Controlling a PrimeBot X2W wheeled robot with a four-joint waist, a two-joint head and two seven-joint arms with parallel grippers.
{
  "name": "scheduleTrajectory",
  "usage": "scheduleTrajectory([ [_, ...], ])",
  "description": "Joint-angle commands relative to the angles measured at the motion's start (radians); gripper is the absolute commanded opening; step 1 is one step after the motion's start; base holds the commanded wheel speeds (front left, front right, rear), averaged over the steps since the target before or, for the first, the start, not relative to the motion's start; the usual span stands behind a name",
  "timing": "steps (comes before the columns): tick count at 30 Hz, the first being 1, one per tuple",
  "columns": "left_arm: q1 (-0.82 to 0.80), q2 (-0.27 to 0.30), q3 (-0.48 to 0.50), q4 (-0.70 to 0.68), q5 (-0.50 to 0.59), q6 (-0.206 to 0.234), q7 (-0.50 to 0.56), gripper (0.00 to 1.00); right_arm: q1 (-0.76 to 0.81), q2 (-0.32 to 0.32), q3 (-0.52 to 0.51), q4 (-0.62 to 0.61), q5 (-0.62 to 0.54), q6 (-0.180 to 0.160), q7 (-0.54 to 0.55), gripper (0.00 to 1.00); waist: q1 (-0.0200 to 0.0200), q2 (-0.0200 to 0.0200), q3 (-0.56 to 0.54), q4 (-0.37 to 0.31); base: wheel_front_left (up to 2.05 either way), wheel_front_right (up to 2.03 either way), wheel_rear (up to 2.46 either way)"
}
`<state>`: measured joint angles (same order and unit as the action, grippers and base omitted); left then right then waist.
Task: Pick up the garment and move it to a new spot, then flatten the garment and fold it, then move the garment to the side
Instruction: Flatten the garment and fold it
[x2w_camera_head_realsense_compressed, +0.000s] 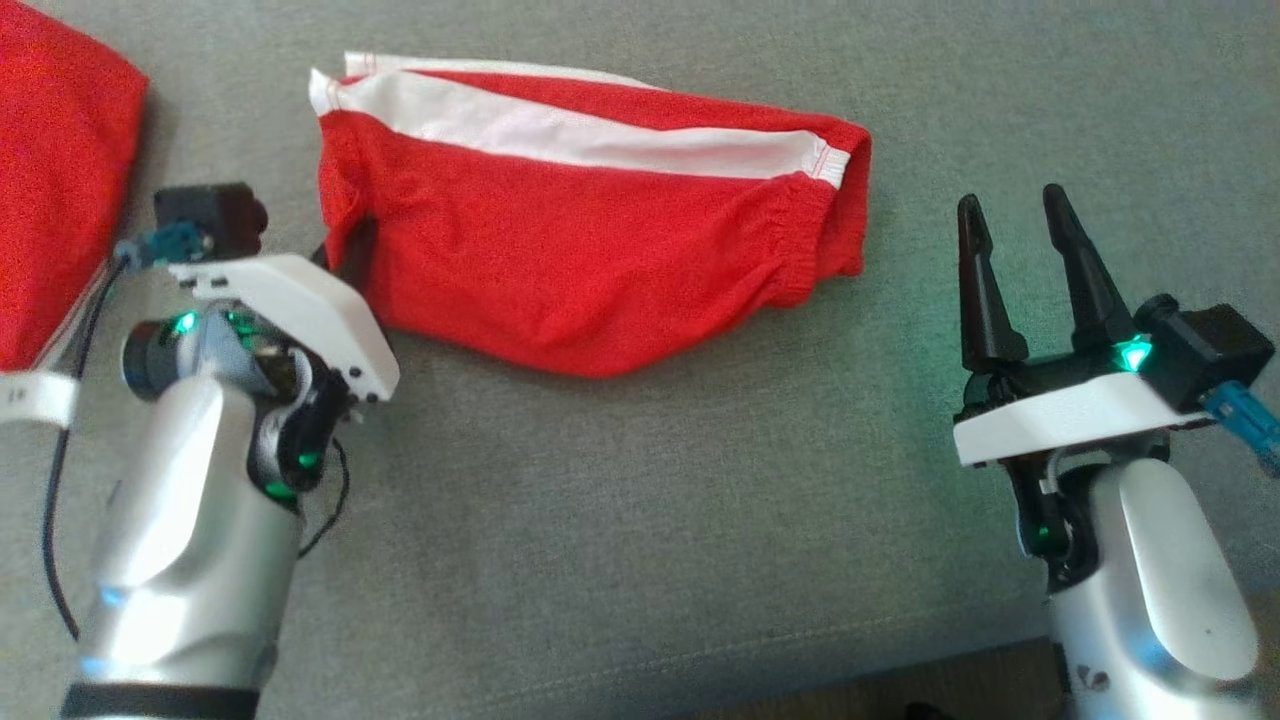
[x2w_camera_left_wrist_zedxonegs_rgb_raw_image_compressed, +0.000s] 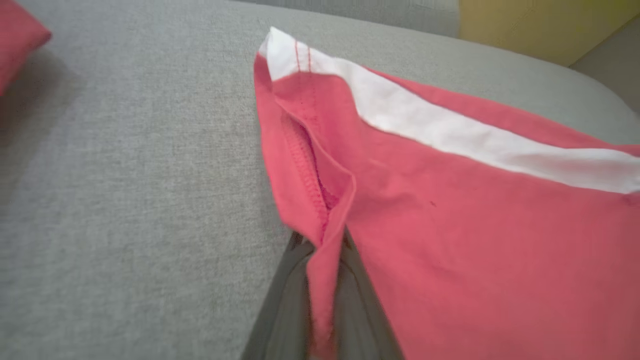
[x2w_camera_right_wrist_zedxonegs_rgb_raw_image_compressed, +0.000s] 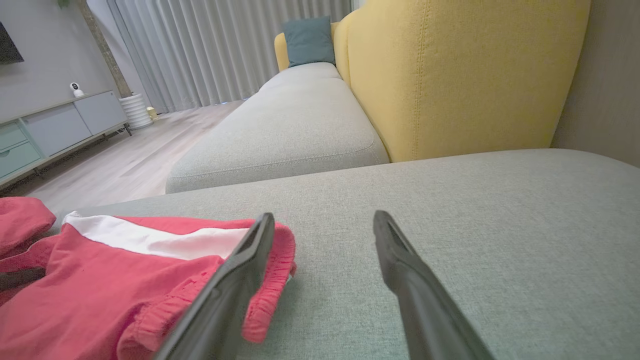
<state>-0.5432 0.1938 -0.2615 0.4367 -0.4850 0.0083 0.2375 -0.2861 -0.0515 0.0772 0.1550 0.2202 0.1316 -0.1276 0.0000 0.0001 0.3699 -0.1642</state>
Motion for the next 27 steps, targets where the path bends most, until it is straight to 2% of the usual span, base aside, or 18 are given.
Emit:
scheduleTrajectory([
  [1,0.009,0.02,0.044,-0.051,-0.01,0.002,-0.02,0.0,-0.003,0.001,0.014,-0.028,0.001,-0.001,-0.006,1.0,0.0,-0.0001,-0.015,0.014,0.0,0.0,0.0],
  [8,0.119,-0.009,0.059,-0.147,-0.041,0.023,-0.068,0.0,0.012,0.001,-0.002,-0.029,-0.015,-0.001,0.012,1.0,0.0,-0.0001,-0.056,0.051,0.0,0.0,0.0],
  [15,0.256,-0.058,0.064,-0.262,-0.068,0.072,-0.1,0.0,0.03,0.001,-0.014,-0.041,-0.028,-0.001,0.04,1.0,0.0,-0.0001,-0.08,0.092,0.0,0.0,0.0],
  [23,0.316,-0.082,0.066,-0.285,-0.08,0.098,-0.14,0.0,0.029,0.001,-0.004,-0.044,-0.031,-0.001,0.073,1.0,0.0,-0.0001,-0.077,0.104,0.0,0.0,0.0],
  [24,0.319,-0.084,0.068,-0.282,-0.074,0.101,-0.165,0.42,0.029,0.001,-0.002,-0.043,-0.031,-0.001,0.077,1.0,0.0,-0.0001,-0.076,0.103,0.0,0.0,0.0],
  [25,0.319,-0.084,0.068,-0.281,-0.069,0.101,-0.179,1.0,0.029,0.001,-0.002,-0.042,-0.03,-0.001,0.079,1.0,0.0,-0.0001,-0.077,0.103,0.0,0.0,0.0],
  [27,0.32,-0.084,0.068,-0.278,-0.061,0.099,-0.206,1.0,0.028,0.001,-0.002,-0.04,-0.03,-0.001,0.081,1.0,0.0,-0.0001,-0.078,0.103,0.0,0.0,0.0],
])
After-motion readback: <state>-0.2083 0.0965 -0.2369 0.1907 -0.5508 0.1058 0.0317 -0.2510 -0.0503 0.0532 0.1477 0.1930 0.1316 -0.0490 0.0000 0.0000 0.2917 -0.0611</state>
